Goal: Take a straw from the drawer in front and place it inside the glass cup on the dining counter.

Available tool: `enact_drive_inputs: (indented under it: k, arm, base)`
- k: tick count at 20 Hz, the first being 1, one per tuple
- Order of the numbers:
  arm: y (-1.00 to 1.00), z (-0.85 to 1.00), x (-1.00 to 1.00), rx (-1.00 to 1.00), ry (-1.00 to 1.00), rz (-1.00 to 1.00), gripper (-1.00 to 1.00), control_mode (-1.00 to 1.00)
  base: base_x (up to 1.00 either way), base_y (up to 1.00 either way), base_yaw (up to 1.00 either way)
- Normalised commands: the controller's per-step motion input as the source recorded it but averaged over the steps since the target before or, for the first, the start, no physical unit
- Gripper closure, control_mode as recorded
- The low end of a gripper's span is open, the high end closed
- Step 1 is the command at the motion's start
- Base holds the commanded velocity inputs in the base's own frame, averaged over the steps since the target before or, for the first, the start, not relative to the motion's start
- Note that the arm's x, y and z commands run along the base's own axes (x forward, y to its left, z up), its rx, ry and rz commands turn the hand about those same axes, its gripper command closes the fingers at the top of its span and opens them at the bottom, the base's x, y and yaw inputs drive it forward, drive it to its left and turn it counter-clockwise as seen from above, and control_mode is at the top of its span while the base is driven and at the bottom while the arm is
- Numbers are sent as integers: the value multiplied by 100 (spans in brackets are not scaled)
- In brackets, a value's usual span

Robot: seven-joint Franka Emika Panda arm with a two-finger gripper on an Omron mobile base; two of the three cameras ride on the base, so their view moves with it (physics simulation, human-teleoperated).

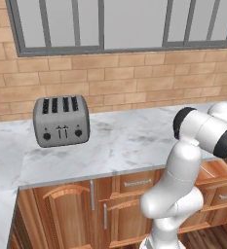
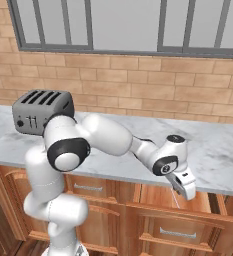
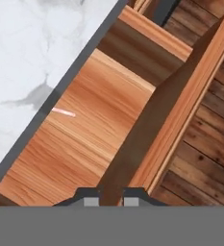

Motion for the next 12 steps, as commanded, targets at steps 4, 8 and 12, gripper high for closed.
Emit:
enact_drive_inputs:
  k: [4,8,12]
  arm:
    - [4,-22,8,0,3,14,100,-100]
    - [3,-28,6,0,7,18,100,-100]
    - [0,-1,4,1,10,19,100,-100]
  base:
    - [0,0,0]
    - [0,0,0]
    - [0,0,0]
